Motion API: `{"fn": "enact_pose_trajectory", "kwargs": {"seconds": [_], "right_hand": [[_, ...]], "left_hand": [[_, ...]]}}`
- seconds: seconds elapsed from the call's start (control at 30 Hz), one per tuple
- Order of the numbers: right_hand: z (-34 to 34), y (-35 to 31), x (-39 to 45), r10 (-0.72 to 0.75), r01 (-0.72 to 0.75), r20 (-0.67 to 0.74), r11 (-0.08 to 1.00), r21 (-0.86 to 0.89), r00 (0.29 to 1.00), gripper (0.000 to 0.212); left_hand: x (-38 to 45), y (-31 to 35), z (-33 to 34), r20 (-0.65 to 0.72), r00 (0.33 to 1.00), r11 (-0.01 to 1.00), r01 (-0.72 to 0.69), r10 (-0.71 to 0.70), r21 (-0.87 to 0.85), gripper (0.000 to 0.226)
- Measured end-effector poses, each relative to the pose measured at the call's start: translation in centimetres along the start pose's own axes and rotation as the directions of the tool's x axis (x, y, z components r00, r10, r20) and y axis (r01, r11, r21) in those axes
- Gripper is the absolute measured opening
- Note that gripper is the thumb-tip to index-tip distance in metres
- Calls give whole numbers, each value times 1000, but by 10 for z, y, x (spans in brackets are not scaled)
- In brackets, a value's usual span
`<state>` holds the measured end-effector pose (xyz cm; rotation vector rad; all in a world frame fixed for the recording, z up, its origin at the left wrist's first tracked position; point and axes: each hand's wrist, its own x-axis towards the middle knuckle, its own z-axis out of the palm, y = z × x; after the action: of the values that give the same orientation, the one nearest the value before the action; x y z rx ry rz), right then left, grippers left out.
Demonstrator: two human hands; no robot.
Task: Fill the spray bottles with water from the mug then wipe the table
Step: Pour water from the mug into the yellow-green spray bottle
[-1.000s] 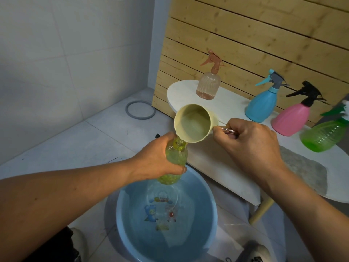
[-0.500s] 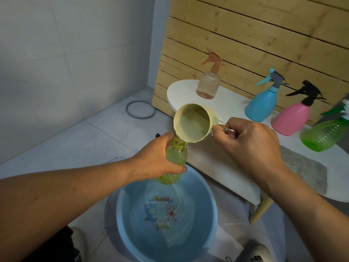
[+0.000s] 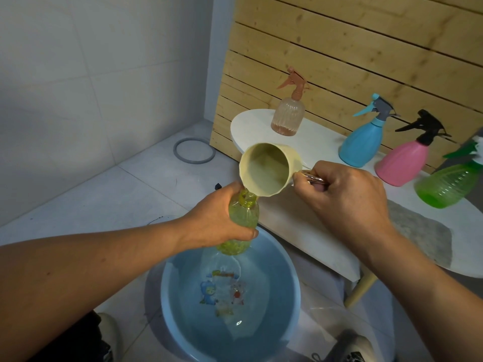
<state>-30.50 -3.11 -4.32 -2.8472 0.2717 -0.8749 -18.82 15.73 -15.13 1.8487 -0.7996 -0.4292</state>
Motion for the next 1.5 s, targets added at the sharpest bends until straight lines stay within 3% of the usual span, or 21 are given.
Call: {"fn": "enact_pose_trajectory", "kwargs": {"seconds": [1.5], "right_hand": [[-2,-3,-3,-151,144,-76,986,-87,986,41]], "left_hand": [[-1,1,1,10,1000,1000,-17,17,18,69]]}}
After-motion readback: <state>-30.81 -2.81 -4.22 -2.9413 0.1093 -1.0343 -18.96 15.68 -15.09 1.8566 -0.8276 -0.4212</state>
